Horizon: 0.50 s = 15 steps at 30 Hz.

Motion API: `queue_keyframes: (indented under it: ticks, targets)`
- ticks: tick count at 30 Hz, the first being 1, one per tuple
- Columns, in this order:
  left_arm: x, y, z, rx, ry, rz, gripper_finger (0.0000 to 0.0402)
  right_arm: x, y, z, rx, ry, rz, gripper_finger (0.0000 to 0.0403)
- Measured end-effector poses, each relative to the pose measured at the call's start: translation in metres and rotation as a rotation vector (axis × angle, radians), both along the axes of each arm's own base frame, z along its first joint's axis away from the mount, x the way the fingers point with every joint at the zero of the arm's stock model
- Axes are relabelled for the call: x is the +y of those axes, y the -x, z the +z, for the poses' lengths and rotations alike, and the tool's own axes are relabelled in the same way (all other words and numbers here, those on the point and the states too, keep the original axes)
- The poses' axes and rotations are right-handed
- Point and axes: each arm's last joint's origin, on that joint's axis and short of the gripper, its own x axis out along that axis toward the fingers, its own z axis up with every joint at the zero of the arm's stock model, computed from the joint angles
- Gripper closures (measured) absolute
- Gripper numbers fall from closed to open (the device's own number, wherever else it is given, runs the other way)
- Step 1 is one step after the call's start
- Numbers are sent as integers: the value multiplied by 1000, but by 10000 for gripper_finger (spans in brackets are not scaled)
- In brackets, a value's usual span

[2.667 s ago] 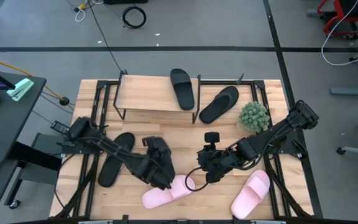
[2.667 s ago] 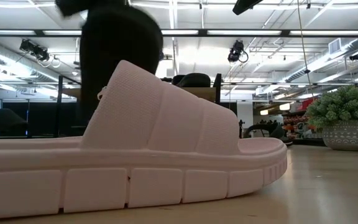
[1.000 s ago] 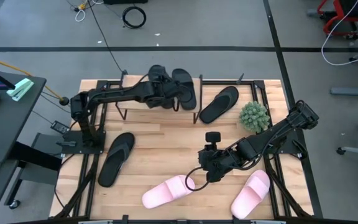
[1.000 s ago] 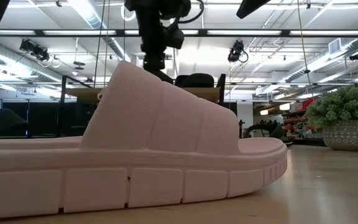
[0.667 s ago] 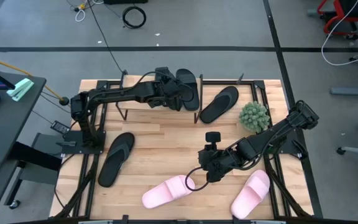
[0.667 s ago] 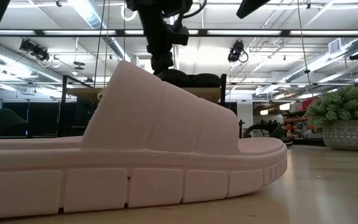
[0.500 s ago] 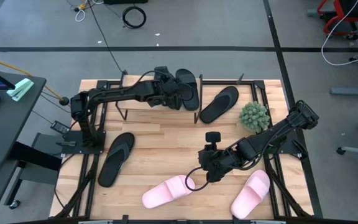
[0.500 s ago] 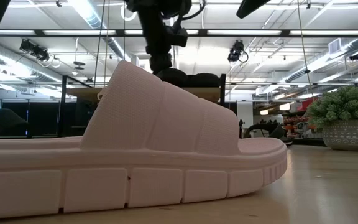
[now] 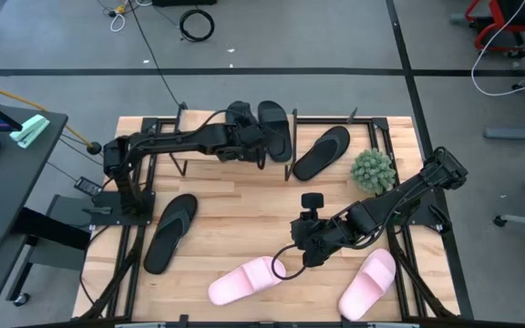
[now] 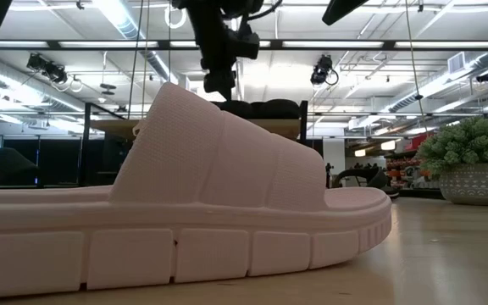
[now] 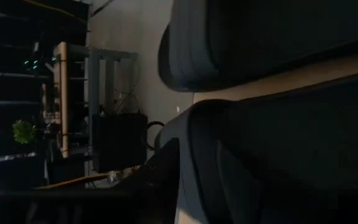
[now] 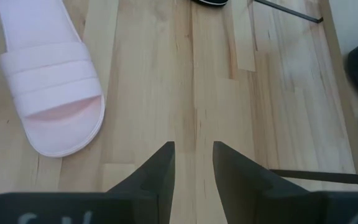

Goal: Pick and place slides into the shelf
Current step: Put the left black slide on the shelf

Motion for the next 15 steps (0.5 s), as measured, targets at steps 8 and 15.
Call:
queue_keyframes:
  ticks: [8, 15]
  targets:
    - [-48, 24, 39, -147, -1, -13, 344, 0, 0, 0, 3, -2, -6, 289]
    - [-32, 94, 74, -446, 189, 323, 395, 0, 1, 0, -1, -17, -25, 289]
